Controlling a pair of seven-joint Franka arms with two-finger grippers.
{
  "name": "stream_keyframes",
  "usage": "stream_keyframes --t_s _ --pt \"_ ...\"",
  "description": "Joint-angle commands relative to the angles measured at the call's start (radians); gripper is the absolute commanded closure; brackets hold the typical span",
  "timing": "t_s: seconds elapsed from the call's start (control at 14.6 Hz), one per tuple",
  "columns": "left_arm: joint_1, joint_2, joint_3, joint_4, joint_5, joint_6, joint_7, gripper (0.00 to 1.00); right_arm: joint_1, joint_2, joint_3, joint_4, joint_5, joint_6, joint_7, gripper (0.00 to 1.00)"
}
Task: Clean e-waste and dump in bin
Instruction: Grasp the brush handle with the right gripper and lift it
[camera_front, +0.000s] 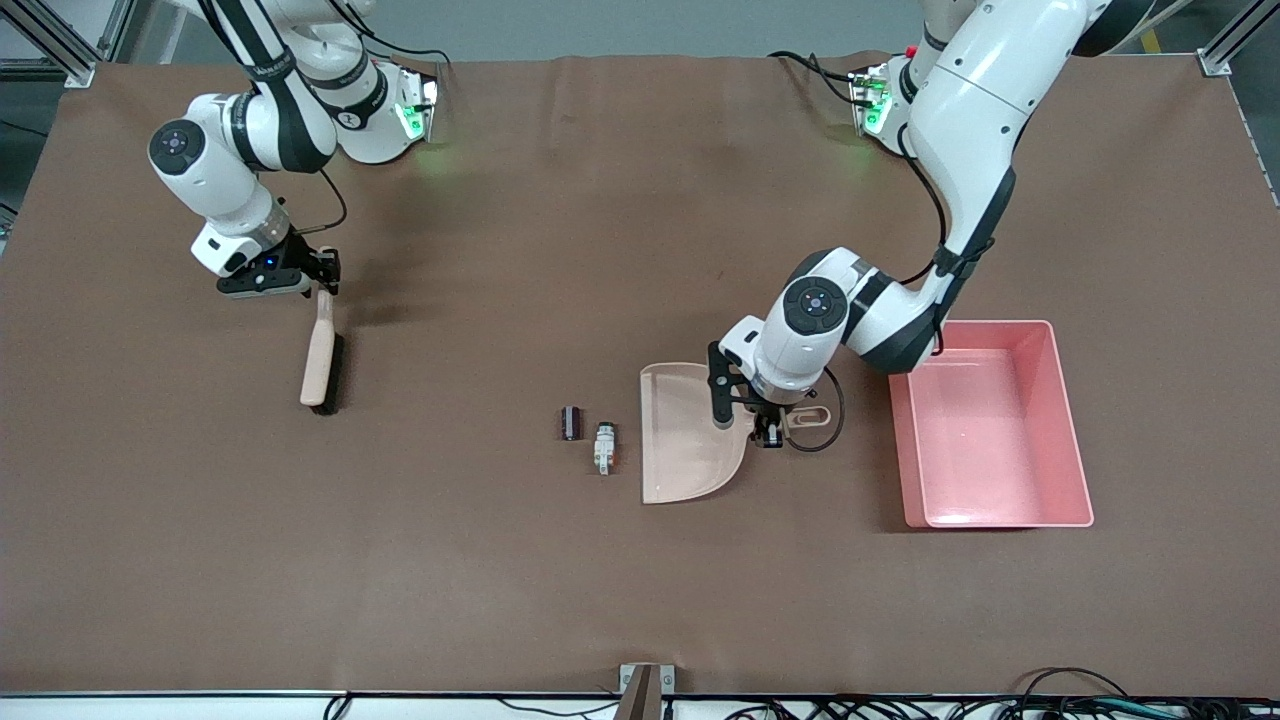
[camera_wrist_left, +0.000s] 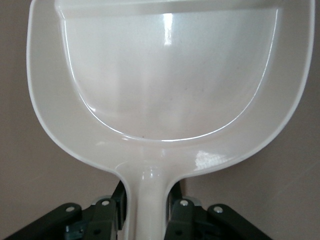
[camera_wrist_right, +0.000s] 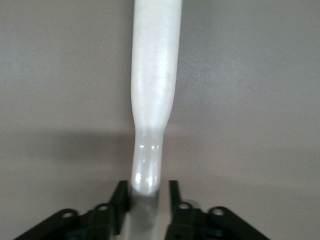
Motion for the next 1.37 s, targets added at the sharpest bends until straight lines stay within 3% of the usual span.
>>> stream_keyframes --t_s 0.0,0.27,0.89,1.3 --pt "0.007 0.015 -0.003 0.02 0.018 0.007 0.033 0.73 -0.006 -0.046 0.0 -0.084 0.001 0.042 0.025 0.76" --pt "0.007 0.015 -0.001 0.02 0.019 0.007 0.054 0.81 -0.006 -0.046 0.0 -0.083 0.001 0.042 0.025 1.0" --pt "-0.005 0.015 -0.003 0.032 0.019 0.001 0.085 0.85 0.056 -0.067 0.0 -0.019 0.006 -0.048 0.161 1.0" --pt "-0.034 0.015 0.002 0.037 0.016 -0.046 0.031 0.86 0.295 -0.077 -0.002 0.086 0.025 -0.125 0.484 1.0"
